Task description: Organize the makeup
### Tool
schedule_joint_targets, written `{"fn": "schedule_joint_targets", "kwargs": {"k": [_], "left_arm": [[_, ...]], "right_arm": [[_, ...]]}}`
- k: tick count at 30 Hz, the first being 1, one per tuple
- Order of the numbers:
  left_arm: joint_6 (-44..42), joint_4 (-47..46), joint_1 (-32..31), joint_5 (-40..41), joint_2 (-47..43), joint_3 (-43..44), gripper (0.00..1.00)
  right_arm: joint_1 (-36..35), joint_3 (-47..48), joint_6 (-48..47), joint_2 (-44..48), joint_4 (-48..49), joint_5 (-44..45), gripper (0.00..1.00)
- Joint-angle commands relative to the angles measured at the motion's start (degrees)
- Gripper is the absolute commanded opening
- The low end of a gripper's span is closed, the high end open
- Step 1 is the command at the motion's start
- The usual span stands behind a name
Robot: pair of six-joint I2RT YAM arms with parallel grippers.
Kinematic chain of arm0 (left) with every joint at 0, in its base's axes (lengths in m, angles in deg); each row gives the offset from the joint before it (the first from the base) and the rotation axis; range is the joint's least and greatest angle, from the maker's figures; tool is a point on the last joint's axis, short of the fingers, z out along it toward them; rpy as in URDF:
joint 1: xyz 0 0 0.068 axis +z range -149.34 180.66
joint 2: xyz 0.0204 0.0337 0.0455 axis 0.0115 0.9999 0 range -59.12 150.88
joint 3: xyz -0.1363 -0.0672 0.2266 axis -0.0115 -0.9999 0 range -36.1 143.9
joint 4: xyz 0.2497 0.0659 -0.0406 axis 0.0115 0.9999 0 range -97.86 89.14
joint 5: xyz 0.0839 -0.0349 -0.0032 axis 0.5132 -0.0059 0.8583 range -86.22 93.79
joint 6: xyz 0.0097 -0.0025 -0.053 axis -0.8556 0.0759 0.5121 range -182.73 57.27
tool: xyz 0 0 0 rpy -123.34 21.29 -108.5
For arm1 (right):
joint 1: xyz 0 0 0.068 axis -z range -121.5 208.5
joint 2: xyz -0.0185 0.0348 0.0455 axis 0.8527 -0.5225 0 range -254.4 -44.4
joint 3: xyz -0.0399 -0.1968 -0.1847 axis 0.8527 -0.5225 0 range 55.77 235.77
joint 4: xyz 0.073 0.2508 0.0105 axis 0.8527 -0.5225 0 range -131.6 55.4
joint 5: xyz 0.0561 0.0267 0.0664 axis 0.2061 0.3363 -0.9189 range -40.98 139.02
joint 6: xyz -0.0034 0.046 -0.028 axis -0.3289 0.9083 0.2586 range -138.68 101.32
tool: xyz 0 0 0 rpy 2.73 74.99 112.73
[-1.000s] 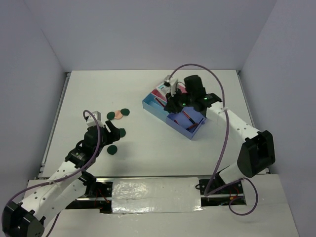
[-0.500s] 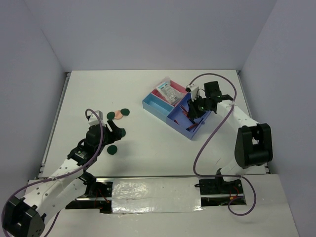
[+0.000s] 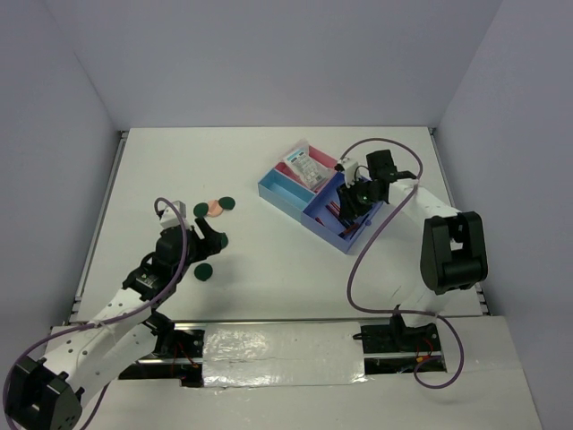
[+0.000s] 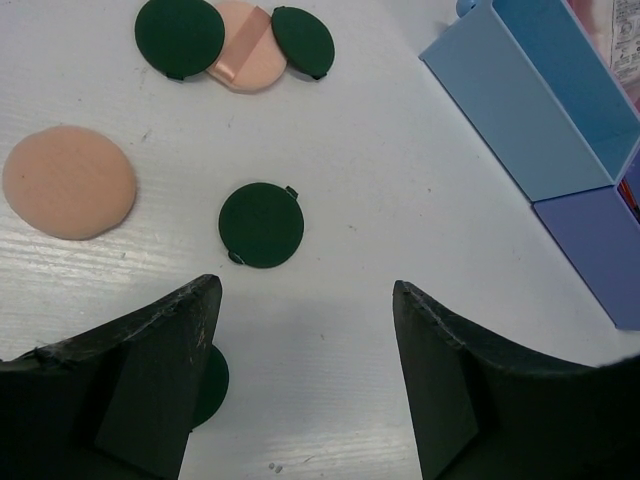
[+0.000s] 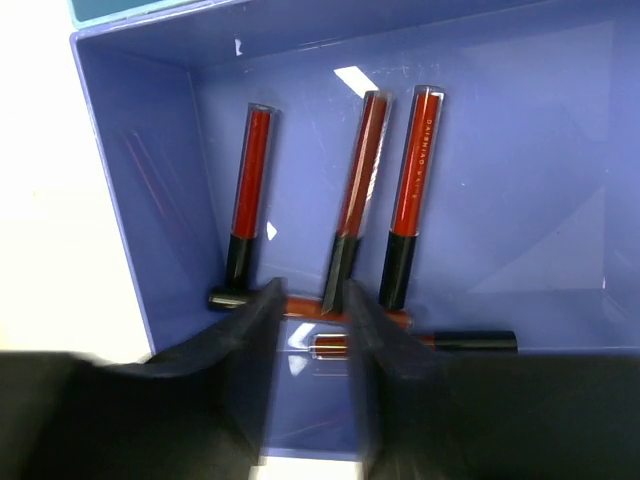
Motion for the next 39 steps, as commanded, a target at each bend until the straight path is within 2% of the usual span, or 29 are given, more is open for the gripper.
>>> {"fn": "schedule_joint_targets", "kwargs": {"k": [1, 2, 3, 4, 7, 11, 12, 13, 15, 16, 19, 21, 22, 23, 24, 26, 27, 28, 30, 31, 34, 38, 39], "left_arm": [[1.0, -3.1, 0.4, -0.5, 0.3, 0.0, 0.82], [0.9, -3.2, 0.4, -0.5, 0.4, 0.1, 0.82], [0.8, -3.3, 0.4, -0.6, 0.4, 0.2, 0.82], [0.8, -3.4, 0.5, -0.6, 0.6, 0.3, 0.82], [0.3, -3.3, 0.6, -0.7, 1.0, 0.8, 0.81], [-0.1, -3.2, 0.7, -1.2, 1.0, 1.1, 0.71], [-0.3, -3.1, 0.7, -1.4, 1.0, 1.3, 0.67], [-0.4, -3.0, 0.8, -1.5, 0.9, 1.3, 0.57], [-0.8, -2.7, 1.1, -1.9, 1.0, 1.8, 0.45], [-1.1, -2.3, 1.2, -2.0, 1.1, 2.0, 0.34], [-2.2, -1.7, 2.2, -3.0, 1.4, 3.2, 0.22], [-2.9, -1.6, 3.4, -4.4, 2.1, 3.7, 0.20], [-2.9, -1.6, 4.0, -5.2, 2.4, 3.9, 0.20], [-3.3, -1.6, 4.5, -5.9, 2.8, 4.4, 0.20], [-3.5, -1.6, 5.9, -6.8, 4.0, 4.7, 0.20], [-4.1, -1.3, 7.7, -9.6, 6.5, 5.9, 0.26], [-4.3, -1.0, 9.4, -10.6, 7.5, 6.3, 0.32], [-4.7, -0.8, 10.4, -12.7, 8.5, 6.8, 0.45], [-5.1, 0.1, 12.9, -14.4, 11.8, 8.6, 0.60], [-5.5, 0.3, 13.6, -15.2, 12.8, 9.2, 0.62], [-6.1, 1.6, 15.4, -17.4, 17.5, 12.2, 0.66], [-7.3, 4.0, 16.7, -17.6, 24.4, 18.0, 0.66], [-7.5, 4.5, 16.9, -17.6, 27.3, 19.0, 0.64]], "right_arm": [[0.8, 1.7, -0.6, 1.4, 0.2, -1.2, 0.43], [0.9, 1.6, -0.6, 1.7, 0.2, -1.3, 0.53], [1.1, 1.7, -0.7, 2.0, 0.1, -1.5, 0.99], [1.2, 1.7, -0.6, 2.3, -0.1, -1.7, 0.99], [1.8, 2.4, -0.9, 3.4, -0.6, -2.5, 1.00], [2.3, 4.6, -1.4, 6.4, -1.7, -3.9, 1.00], [2.4, 5.0, -1.6, 7.0, -1.7, -4.0, 1.00], [2.5, 5.7, -1.8, 7.8, -1.7, -4.3, 1.00], [2.6, 6.0, -2.1, 10.4, -0.5, -4.5, 1.00], [2.8, 5.4, -2.1, 11.4, 0.3, -4.9, 1.00], [3.4, 3.9, 3.4, 15.0, 7.4, -5.4, 1.00], [3.8, 6.4, 5.4, 14.0, 6.6, -7.8, 0.99], [4.4, 8.4, 3.1, 12.9, 4.3, -11.4, 1.00], [5.4, 10.6, 0.5, 9.8, -3.5, -16.1, 1.00], [5.6, 12.9, -1.5, 8.2, -6.8, -22.5, 1.00], [5.6, 15.7, -3.9, 6.1, -10.3, -25.8, 1.00], [5.6, 13.4, -3.1, 6.6, -8.4, -25.6, 1.00], [5.4, 11.6, -2.2, 9.1, -6.3, -25.2, 0.99], [5.5, 7.6, -1.0, 11.7, -0.7, -24.5, 0.98], [5.6, 6.7, -0.5, 13.7, 0.5, -24.6, 0.97], [5.6, 2.9, 2.6, 16.8, 4.9, -24.3, 0.87], [5.5, -0.1, 6.5, 17.7, 8.3, -23.7, 0.59], [5.5, -0.5, 7.4, 17.5, 8.4, -23.8, 0.57]]}}
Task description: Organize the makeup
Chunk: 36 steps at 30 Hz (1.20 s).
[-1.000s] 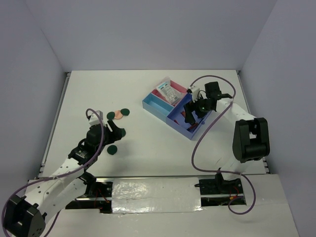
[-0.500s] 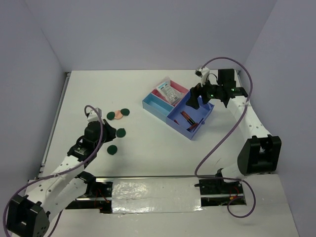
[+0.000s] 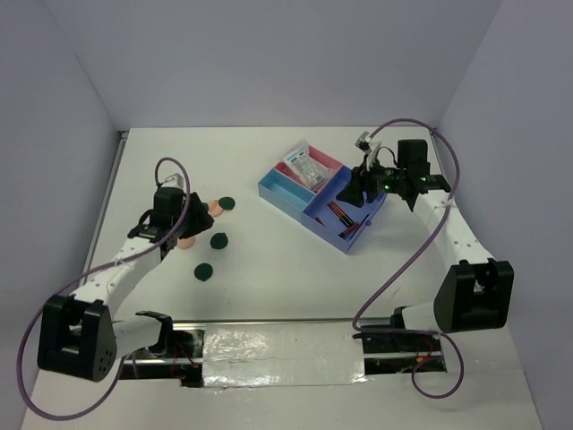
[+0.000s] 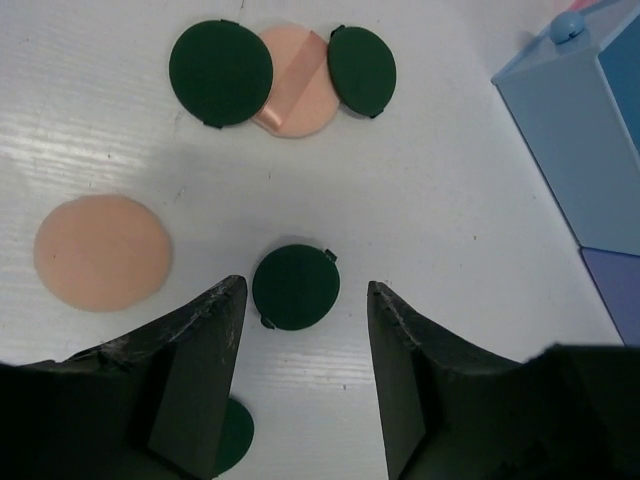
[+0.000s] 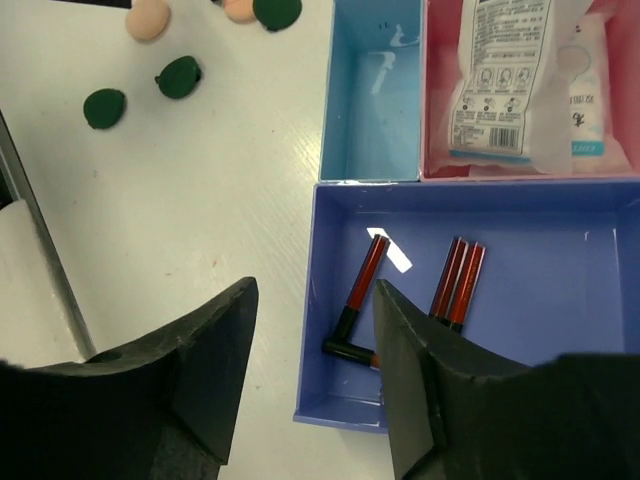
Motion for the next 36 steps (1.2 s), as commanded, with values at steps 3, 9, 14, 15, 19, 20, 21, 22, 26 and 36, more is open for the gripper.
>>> {"fn": "schedule_joint_targets", "kwargs": {"k": [3, 9, 14, 15, 19, 20, 21, 22, 26, 36], "left_arm": [[-3.3, 1.2, 1.2, -1.6, 9.0, 7.1, 0.60], [-6.5, 3.4, 2.5, -0.1, 19.7, 15.8, 0.46], [-7.8, 7.7, 3.9, 3.8, 25.8, 22.5, 0.49], [-8.1, 8.7, 4.5, 4.3, 26.5, 23.1, 0.51], [-9.0, 9.5, 6.2, 4.1, 29.5, 25.3, 0.54], [-9.0, 9.3, 6.6, 3.1, 30.5, 25.5, 0.54], [-8.9, 9.0, 7.6, 2.7, 31.0, 25.8, 0.54], [-8.8, 8.9, 7.9, 2.2, 31.5, 26.4, 0.54], [-8.8, 9.2, 9.1, 1.2, 35.7, 29.4, 0.54], [-10.9, 12.1, 9.2, -1.3, 43.3, 34.7, 0.51]], "right_arm": [[0.2, -2.1, 5.6, 1.8, 6.9, -1.2, 0.54], [0.2, -2.5, 6.0, 2.2, 7.6, -1.1, 0.55], [0.2, -3.4, 6.7, 2.8, 8.6, -0.7, 0.56], [0.2, -3.7, 6.8, 2.8, 8.7, -0.5, 0.56], [0.2, -4.0, 6.9, 2.6, 9.0, -0.2, 0.57], [0.3, -4.0, 6.9, 2.4, 9.0, -0.3, 0.57], [0.2, -3.9, 7.2, 2.1, 9.1, -0.3, 0.57], [0.3, -3.8, 7.2, 1.9, 9.1, -0.5, 0.57], [0.2, -3.1, 7.5, 1.0, 9.1, -0.5, 0.57], [0.6, -3.4, 7.5, 1.0, 9.1, -0.1, 0.59]]}}
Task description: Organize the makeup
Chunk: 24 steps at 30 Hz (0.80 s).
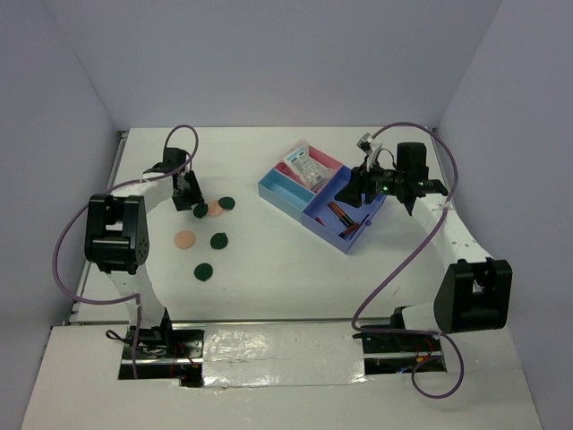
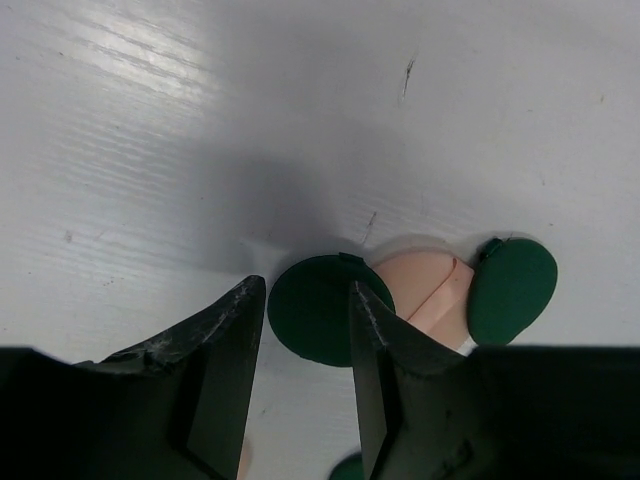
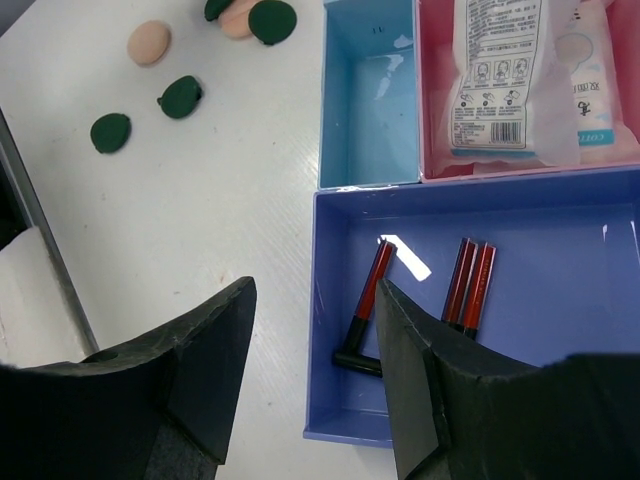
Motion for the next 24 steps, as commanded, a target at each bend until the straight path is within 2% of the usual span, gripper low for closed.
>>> {"fn": "schedule_joint_targets", "kwargs": {"k": [1, 6, 9, 13, 19, 24], "left_arm": [[-2.0, 1.9, 0.0, -2.1, 1.7, 1.4, 0.51], [-2.6, 1.8, 0.1, -2.2, 2.1, -1.0, 0.50], [-2.9, 1.9, 0.0, -2.6, 2.6, -1.8, 0.43], [-3.0, 2.1, 0.0, -2.2, 2.9, -2.9, 0.40], [-3.6, 1.8, -0.1, -2.1, 2.7, -5.2, 0.28], [-3.7, 0.8, 0.0, -2.7, 1.9, -7.3, 0.12]], "right_arm": [[0.7, 0.2, 0.4, 0.4, 2.4, -0.1, 0.59], [1.2, 0.3, 0.7, 0.1, 2.6, -0.5, 0.59], [1.3, 0.4, 0.9, -0.1, 2.8, -0.5, 0.59], [1.3, 0.5, 0.9, -0.1, 2.7, -0.6, 0.59], [1.6, 0.2, 1.1, 0.5, 2.8, -0.7, 0.59], [1.7, 0.2, 1.1, 0.8, 2.8, -0.6, 0.59]]}}
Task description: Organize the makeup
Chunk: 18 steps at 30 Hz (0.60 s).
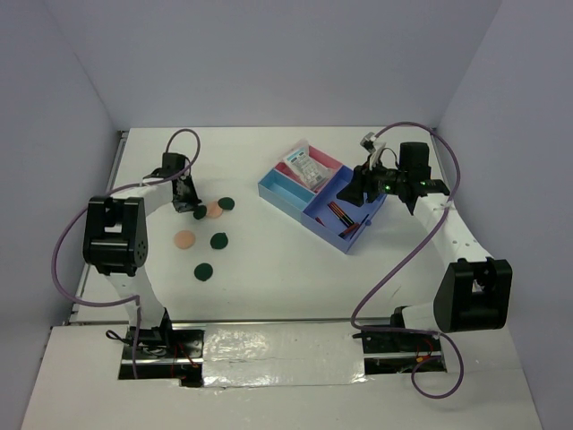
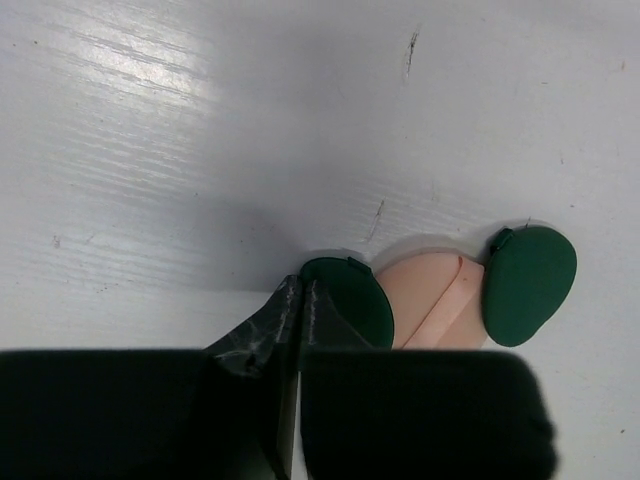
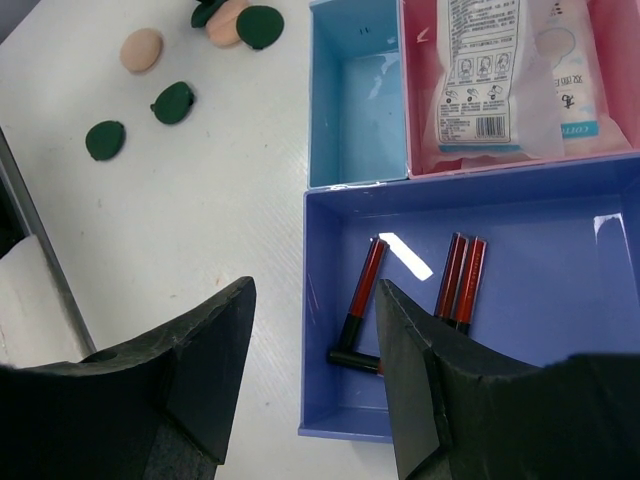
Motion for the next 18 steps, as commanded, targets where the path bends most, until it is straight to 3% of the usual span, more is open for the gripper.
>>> {"fn": "schedule_joint_targets", "kwargs": {"k": [1, 3, 14, 18], "left_arm": [[-0.9, 4.0, -0.1, -0.8, 1.5, -4.0, 0.06], [-1.0, 3.3, -0.1, -0.8, 0.5, -5.1, 0.00], [-0.8, 1.5, -0.1, -3.0, -15.5, -8.5, 0.00], [-0.2, 0.8, -0.1, -8.3, -18.3, -8.9, 0.00]], "right_arm": [[0.4, 0.2, 0.3, 1.1, 2.5, -0.7, 0.59], [0.6, 0.2, 0.3, 1.2, 2.5, -0.7, 0.59], [0.9, -0.4, 0.4, 1.9, 2.6, -1.0, 0.59], [0.9, -0.5, 0.4, 1.9, 2.7, -1.1, 0.59]]}}
